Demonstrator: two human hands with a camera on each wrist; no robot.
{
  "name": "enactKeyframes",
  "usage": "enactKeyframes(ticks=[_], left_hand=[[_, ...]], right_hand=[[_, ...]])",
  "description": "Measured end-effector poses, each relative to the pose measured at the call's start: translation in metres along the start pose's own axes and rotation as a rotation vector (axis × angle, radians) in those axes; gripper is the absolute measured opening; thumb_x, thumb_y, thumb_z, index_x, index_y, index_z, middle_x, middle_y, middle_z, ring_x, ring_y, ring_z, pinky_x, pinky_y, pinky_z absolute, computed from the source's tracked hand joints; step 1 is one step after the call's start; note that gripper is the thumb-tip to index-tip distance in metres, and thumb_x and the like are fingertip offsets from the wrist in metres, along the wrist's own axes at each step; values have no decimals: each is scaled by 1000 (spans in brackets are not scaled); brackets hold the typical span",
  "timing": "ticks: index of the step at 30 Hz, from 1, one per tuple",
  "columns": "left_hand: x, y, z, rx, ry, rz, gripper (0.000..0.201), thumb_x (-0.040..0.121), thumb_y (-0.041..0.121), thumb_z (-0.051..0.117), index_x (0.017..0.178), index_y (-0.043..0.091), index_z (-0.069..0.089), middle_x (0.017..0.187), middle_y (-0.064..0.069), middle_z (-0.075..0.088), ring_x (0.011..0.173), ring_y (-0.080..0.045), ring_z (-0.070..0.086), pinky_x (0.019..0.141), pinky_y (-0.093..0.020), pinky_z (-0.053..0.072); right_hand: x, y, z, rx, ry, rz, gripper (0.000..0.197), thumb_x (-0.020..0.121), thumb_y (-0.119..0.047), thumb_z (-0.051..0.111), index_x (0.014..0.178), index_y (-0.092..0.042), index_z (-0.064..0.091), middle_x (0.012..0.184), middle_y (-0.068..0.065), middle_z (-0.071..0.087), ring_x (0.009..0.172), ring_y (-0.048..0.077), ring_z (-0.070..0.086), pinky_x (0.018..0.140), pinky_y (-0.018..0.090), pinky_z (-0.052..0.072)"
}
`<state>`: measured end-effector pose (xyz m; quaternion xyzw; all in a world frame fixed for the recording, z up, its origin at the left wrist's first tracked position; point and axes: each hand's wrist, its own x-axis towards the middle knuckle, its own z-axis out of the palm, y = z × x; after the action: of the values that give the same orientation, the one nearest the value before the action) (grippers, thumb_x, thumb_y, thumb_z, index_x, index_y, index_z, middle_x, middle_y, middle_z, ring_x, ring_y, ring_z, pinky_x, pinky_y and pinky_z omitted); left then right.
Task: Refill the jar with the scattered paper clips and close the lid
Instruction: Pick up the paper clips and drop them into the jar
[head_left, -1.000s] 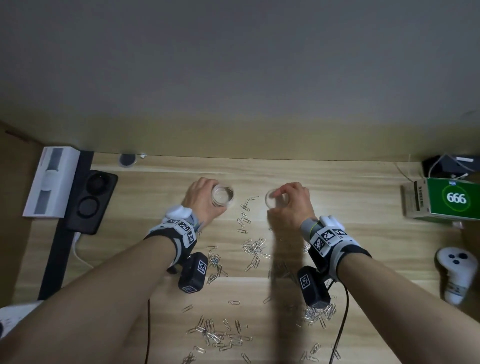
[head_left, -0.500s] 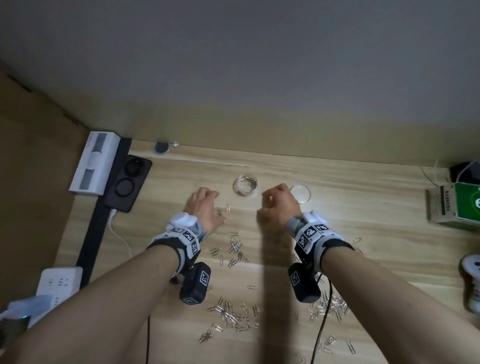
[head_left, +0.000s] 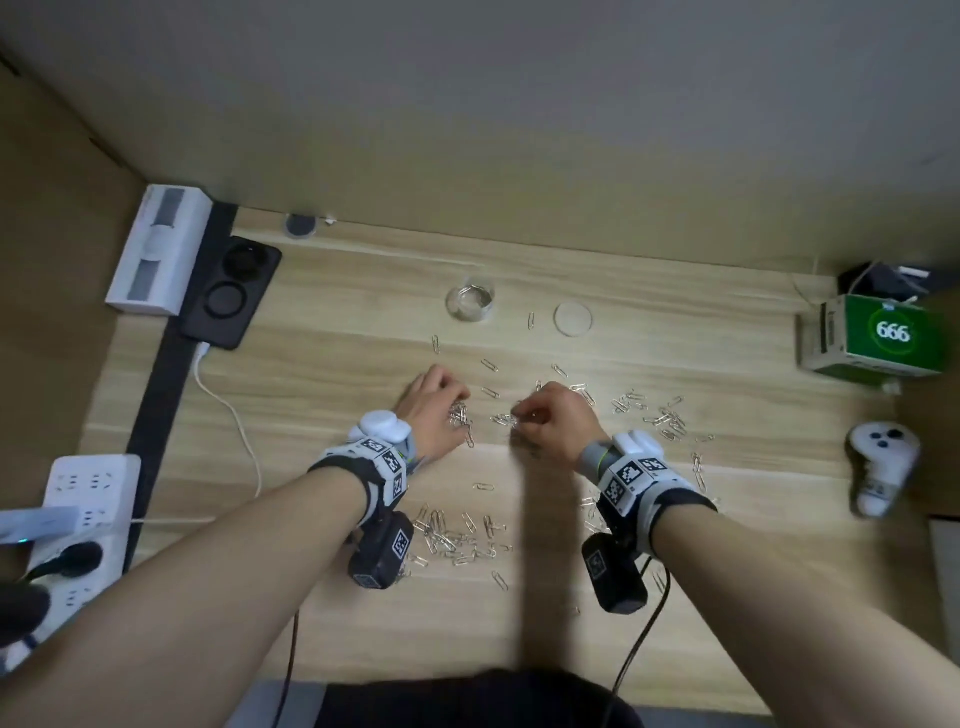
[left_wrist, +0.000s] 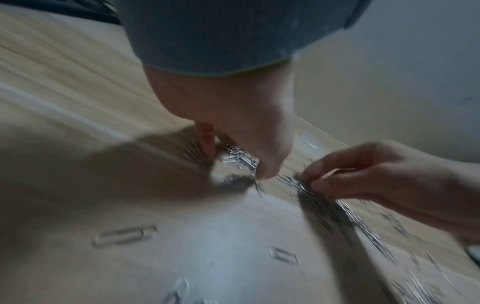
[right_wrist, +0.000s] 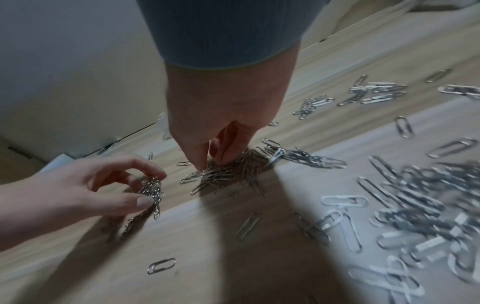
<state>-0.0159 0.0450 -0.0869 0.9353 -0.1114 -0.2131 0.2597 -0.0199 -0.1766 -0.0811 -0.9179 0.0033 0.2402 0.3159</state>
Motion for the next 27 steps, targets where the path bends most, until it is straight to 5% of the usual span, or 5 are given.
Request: enactKeyframes(ticks=[4, 7, 11, 20, 27], left_hand=[[-16, 14, 20, 27, -68, 58, 45, 76, 35, 67, 118, 23, 54, 119, 3, 41, 109, -15, 44, 94, -33, 44], [-28, 14, 28, 94, -94, 99, 55, 73, 38, 71, 122, 26, 51, 120, 4, 39, 108, -14, 41, 87, -31, 45], [-34, 5, 32, 48, -36, 116, 35, 80, 14, 65, 114, 19, 59, 109, -2, 45, 101, -22, 48, 83, -36, 48], [-38, -8, 31, 1, -32, 56, 11, 83, 11, 60, 93, 13, 63, 94, -4, 58, 88, -25, 56, 76, -32, 44], [-27, -1, 13, -33, -83, -71, 11, 77, 10, 61, 78, 21, 64, 81, 3, 67, 80, -22, 62, 71, -29, 50]], right_hand=[[-27, 19, -4, 34, 179, 105, 20, 74, -20, 76, 93, -26, 73, 98, 0, 59, 83, 18, 60, 77, 30, 49], [-44, 32, -3, -44, 195, 261, 41, 67, -40, 79, 102, -28, 61, 111, 1, 48, 86, 22, 62, 83, 34, 53], [-50, 27, 11, -69, 161, 266, 57, 59, -47, 81, 106, -30, 53, 113, 1, 40, 80, 24, 62, 78, 32, 54], [-38, -4, 44, -85, 73, 107, 4, 78, -25, 70, 82, -24, 69, 90, -3, 57, 92, 27, 62, 70, 23, 32], [-43, -13, 24, 37, 132, 231, 8, 78, -23, 69, 71, -25, 67, 85, 2, 74, 86, 23, 66, 68, 24, 40]])
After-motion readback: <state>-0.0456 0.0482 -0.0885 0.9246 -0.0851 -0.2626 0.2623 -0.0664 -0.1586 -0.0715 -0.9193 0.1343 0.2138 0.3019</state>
